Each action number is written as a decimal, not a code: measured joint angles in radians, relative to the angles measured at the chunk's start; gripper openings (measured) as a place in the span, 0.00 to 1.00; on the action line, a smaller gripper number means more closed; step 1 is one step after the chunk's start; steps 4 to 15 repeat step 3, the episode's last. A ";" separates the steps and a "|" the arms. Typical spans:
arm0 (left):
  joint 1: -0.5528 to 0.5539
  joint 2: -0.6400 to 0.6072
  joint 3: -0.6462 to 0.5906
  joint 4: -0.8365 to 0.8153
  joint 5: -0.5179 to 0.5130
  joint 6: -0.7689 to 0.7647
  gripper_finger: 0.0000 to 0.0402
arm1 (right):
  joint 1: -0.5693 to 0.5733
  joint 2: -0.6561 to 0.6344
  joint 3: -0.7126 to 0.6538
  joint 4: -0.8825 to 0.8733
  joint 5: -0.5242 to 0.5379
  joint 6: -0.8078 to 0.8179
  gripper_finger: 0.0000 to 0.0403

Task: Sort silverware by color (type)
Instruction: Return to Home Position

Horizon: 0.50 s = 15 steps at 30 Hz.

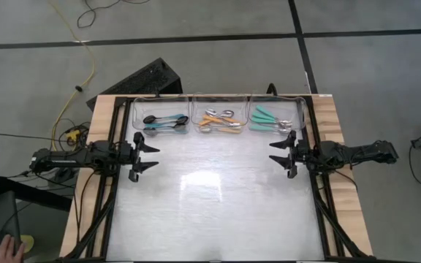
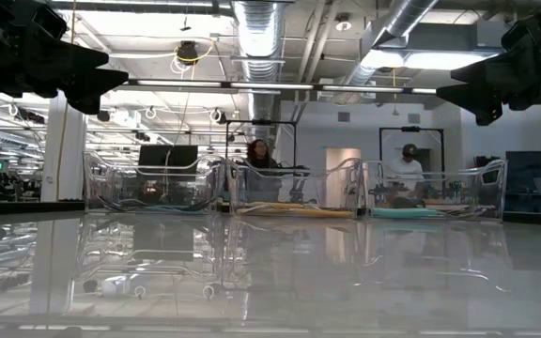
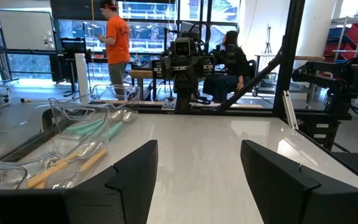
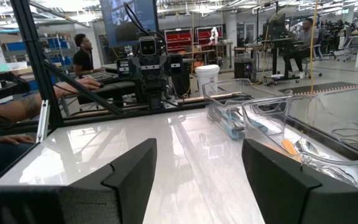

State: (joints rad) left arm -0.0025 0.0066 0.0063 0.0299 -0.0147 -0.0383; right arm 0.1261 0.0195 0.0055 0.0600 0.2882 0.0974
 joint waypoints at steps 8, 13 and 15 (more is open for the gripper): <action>0.000 0.000 0.000 0.000 0.000 0.000 0.54 | 0.000 0.000 0.000 0.000 0.000 0.000 0.66; 0.000 0.000 0.000 0.000 0.000 0.000 0.54 | 0.000 0.000 0.000 0.000 0.000 0.000 0.66; 0.000 0.000 0.000 0.000 0.000 0.000 0.54 | 0.000 0.000 0.000 0.000 0.000 0.000 0.66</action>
